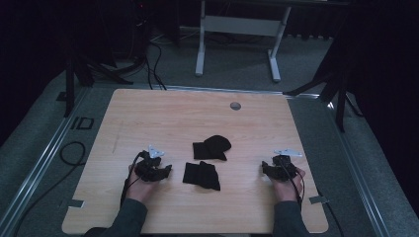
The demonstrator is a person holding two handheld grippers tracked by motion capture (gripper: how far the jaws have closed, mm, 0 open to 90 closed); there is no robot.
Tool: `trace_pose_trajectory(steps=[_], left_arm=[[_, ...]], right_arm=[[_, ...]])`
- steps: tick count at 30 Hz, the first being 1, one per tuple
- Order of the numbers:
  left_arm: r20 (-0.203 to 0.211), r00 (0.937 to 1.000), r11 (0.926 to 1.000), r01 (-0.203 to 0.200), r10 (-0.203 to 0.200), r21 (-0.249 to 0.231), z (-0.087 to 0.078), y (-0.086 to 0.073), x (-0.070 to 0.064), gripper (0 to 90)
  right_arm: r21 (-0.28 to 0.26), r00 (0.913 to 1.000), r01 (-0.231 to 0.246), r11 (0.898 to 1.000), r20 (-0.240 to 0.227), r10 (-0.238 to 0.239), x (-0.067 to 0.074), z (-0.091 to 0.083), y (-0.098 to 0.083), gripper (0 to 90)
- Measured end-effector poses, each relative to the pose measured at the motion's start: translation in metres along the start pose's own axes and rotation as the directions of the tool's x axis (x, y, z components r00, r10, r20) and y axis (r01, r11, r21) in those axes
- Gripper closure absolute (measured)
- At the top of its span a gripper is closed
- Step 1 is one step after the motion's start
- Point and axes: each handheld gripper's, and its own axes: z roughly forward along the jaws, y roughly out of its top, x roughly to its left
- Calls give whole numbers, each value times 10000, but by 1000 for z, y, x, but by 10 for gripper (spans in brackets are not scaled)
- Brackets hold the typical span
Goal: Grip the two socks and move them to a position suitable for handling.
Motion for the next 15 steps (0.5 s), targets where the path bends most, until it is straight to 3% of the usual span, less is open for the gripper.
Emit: trace_pose_trajectory(steps=[3,5,6,9,11,14,15], left_arm=[[53,10000,10000,71,-71,-16,0,0,1,499],[56,10000,10000,80,-80,-12,0,0,1,507],[60,9999,10000,86,-86,-5,0,0,1,507],[70,9999,10000,98,-98,-2,-1,0,2,519],[101,9999,9999,133,-133,-15,-1,0,1,534],[184,9997,9998,180,-180,-21,-1,0,1,538],[298,9994,9998,192,-191,-13,-1,0,1,541]], right_arm=[[169,9992,405,9990,34,-406,3,-2,2,499],[165,9958,832,9964,-395,-825,11,-6,5,551],[165,9958,832,9964,-395,-825,11,-6,5,551],[49,9885,1278,9918,-822,-1270,21,-12,10,579],[-158,9787,1566,9875,-1317,-1573,33,-17,14,587],[-195,9757,1646,9862,-1433,-1657,37,-19,16,591],[-306,9690,1799,9832,-1664,-1825,43,-22,17,601]])
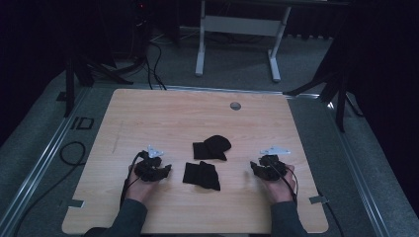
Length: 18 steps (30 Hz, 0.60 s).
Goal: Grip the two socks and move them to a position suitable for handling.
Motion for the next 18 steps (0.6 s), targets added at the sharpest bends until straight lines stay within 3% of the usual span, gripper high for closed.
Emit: trace_pose_trajectory(steps=[2,5,9,10,18], left_arm=[[61,10000,10000,32,-32,-65,0,0,-1,542],[110,9999,9998,-69,71,-200,-2,0,-4,541],[164,9997,9990,-182,189,-402,-5,1,-7,541],[178,9995,9988,-246,253,-415,-5,1,-8,541],[276,9978,9967,-581,597,-571,-7,2,-17,544]], right_arm=[[-50,9989,171,9998,-427,-172,11,-2,3,607],[-33,9971,313,9995,-686,-315,18,-1,5,606],[-1,9911,557,9984,-1207,-553,34,1,7,606],[-32,9867,786,9969,-1428,-782,44,2,8,605],[-131,9723,1279,9917,-1957,-1280,74,6,10,598]])
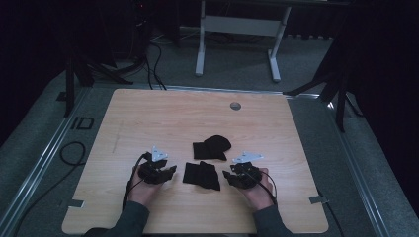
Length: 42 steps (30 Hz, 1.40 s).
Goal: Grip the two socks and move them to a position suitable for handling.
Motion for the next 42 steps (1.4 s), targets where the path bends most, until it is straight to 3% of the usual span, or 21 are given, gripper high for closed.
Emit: trace_pose_trajectory(steps=[8,14,16,17,18,19,23,29,31,42], left_arm=[[219,9994,9995,-282,285,-110,-1,1,-12,545],[429,9972,9980,-600,608,-201,0,0,-23,562],[620,9960,9976,-635,650,-264,-1,1,-28,569],[683,9951,9971,-689,709,-314,-1,1,-31,582],[732,9941,9965,-772,795,-335,-1,1,-33,582],[836,9926,9957,-851,880,-376,0,1,-37,604],[1064,9850,9901,-1313,1359,-497,1,1,-51,654],[1145,9725,9792,-2008,2027,-284,8,-1,-67,792],[1176,9719,9789,-2039,2037,-105,11,-2,-69,865],[1239,9708,9780,-2083,2055,99,14,-3,-69,890]], right_arm=[[-59,9971,-197,9998,-732,192,19,11,2,578],[211,9944,-508,9985,-914,526,21,22,-1,589],[361,9931,-543,9979,-1019,578,20,25,-2,666],[329,9912,-512,9981,-1203,548,20,26,-3,765],[329,9912,-512,9981,-1203,548,20,26,-3,765],[248,9932,-462,9986,-1057,486,21,24,-2,828],[219,9922,-445,9988,-1159,468,20,23,-2,868],[209,9919,-253,9995,-1242,277,24,22,-1,880],[137,9912,-121,9998,-1318,138,25,20,0,882],[-233,9924,-125,9997,-1224,95,19,3,5,883]])
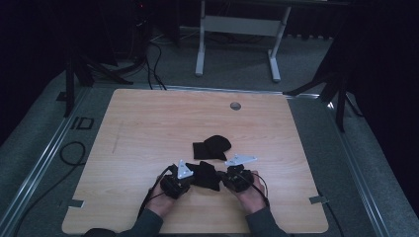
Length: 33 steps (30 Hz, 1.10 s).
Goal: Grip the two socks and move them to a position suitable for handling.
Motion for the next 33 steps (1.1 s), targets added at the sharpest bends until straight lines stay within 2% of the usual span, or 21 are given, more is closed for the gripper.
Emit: trace_pose_trajectory(steps=[12,20,33], left_arm=[[187,9998,9999,-104,103,58,-1,0,2,887],[224,9996,9999,-158,157,42,-2,-1,4,885],[325,9993,9997,-167,161,172,-7,-6,12,880]], right_arm=[[-150,9956,-686,9975,625,694,-36,-20,-6,883],[-165,9909,-1014,9947,868,1025,-51,-29,-10,882],[236,9885,-1147,9931,1020,1118,-63,-32,-17,881]])
